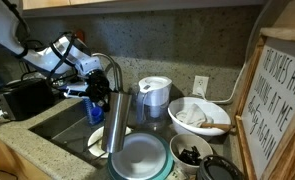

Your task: Take the object in the sink and put it in the bowl on the counter

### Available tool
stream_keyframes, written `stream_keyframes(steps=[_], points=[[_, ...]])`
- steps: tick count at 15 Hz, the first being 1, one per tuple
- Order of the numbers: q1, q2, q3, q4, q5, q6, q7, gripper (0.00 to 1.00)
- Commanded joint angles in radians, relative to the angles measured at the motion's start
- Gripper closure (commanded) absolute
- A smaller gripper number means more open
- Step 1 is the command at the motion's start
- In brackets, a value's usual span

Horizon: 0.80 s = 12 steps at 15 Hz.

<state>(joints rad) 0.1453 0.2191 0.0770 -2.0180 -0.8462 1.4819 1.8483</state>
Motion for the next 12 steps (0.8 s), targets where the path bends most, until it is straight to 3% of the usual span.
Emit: stream_keyframes(steps=[1, 12], points=[[-0.006, -0.012, -0.006, -0.034, -0.049, 0.013, 0.037, 0.39], [-0.019, 0.065, -0.034, -0.035, -0.164, -0.015, 0.134, 0.39]])
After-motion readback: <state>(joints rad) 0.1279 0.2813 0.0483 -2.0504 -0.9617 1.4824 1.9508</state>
